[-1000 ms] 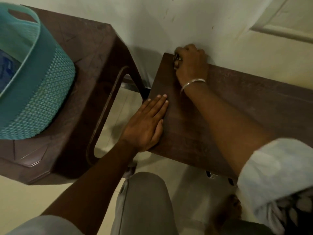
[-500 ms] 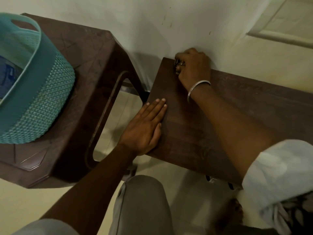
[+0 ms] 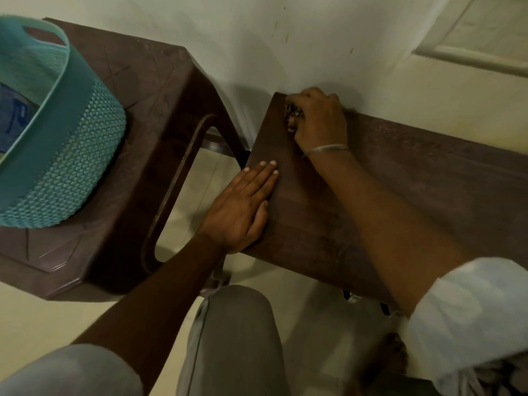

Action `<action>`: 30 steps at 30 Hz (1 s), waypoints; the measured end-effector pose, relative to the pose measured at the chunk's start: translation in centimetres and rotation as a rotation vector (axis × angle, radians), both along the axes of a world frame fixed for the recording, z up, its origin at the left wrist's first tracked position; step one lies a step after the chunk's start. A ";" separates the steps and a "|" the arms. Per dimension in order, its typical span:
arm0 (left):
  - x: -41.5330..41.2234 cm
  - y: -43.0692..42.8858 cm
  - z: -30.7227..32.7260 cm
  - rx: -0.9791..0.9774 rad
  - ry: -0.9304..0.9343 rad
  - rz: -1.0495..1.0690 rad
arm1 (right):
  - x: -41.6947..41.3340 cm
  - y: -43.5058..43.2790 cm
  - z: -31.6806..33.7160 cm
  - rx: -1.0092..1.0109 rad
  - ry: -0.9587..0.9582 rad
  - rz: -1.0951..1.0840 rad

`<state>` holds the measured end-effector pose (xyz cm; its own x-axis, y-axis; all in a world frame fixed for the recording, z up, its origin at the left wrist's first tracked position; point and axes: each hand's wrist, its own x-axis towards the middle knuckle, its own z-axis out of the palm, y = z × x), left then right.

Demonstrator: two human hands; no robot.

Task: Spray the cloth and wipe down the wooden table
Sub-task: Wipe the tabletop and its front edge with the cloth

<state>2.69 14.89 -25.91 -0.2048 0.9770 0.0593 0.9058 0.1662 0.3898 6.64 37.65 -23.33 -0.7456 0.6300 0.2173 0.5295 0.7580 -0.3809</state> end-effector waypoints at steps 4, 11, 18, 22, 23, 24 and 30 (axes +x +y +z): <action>-0.1 -0.2 0.1 0.010 0.011 0.006 | 2.9 0.5 -1.2 0.036 0.030 -0.020; 0.0 -0.2 0.0 0.014 -0.008 0.007 | 2.1 1.3 -0.2 -0.019 0.034 -0.150; 0.2 -0.3 0.2 0.000 -0.006 0.014 | 3.7 1.6 -0.3 -0.014 0.048 -0.114; 0.1 -0.2 0.2 -0.017 -0.007 0.010 | 3.1 2.5 0.3 -0.038 0.067 -0.134; 0.1 -0.1 0.2 -0.018 -0.006 0.010 | 3.5 1.8 0.2 -0.049 0.076 -0.148; 0.1 -0.1 0.3 -0.020 -0.004 0.012 | 4.1 1.0 0.0 -0.052 0.084 -0.155; 0.1 -0.3 0.3 -0.014 0.021 0.014 | 5.4 0.5 -0.6 -0.037 0.066 -0.066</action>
